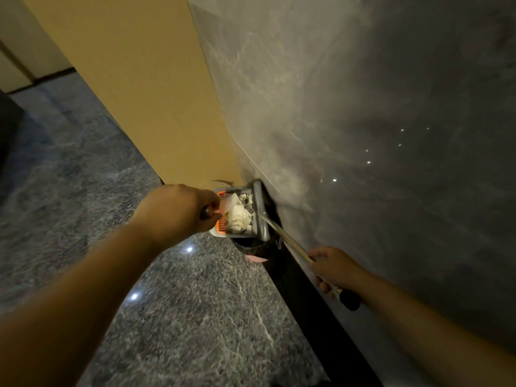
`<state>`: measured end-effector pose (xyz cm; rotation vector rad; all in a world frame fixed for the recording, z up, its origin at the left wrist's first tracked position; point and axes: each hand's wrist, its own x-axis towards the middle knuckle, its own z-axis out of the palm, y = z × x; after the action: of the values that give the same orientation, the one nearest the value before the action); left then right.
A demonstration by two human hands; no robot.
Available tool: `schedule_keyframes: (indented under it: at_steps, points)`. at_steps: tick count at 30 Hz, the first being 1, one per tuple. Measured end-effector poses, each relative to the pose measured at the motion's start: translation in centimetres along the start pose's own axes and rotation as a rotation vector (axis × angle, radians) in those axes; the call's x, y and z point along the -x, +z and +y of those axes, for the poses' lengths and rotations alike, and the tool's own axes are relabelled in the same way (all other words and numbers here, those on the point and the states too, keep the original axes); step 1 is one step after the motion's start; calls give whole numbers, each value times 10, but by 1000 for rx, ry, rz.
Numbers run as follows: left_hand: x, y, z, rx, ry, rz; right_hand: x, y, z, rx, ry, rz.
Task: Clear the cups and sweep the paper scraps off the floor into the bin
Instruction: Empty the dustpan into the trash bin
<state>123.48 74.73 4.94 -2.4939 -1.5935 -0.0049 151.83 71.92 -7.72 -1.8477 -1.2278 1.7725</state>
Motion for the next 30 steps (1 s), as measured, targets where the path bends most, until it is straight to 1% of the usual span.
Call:
schedule_keyframes:
  at_steps: [3, 5, 8, 11, 12, 13, 16, 17, 20, 24, 27, 30]
  points:
    - [3, 2, 16, -34, 59, 3, 1, -10, 2, -18, -12, -4]
    - [4, 4, 27, -38, 82, -46, 2, -14, 4, -22, -17, -7]
    - [0, 0, 34, -44, 62, -95, 5, -20, 4, -7, -20, -25]
    - [-5, -4, 32, -50, 75, -25, 5, -24, 2, 1, -34, -49]
    - [-7, -5, 33, -66, 76, -27, 4, -25, 3, -1, -32, -57]
    - [-9, -6, 37, -82, 72, -52, 2, -26, 3, 1, -29, -61]
    - [-19, -11, 49, -114, 24, -192, -2, -29, 6, -3, -22, -66]
    - [-23, -13, 51, -121, 13, -194, -3, -30, 6, -10, -24, -69]
    - [-32, -17, 54, -130, -16, -131, -4, -32, 5, -24, -27, -71]
    - [-45, -25, 54, -144, -45, -133, -8, -33, 6, -49, -6, -50]
    - [-55, -33, 46, -83, -119, -96, -9, -32, 7, -70, -3, -51]
    - [-59, -34, 46, -82, -130, -99, -11, -31, 7, -75, -3, -47]
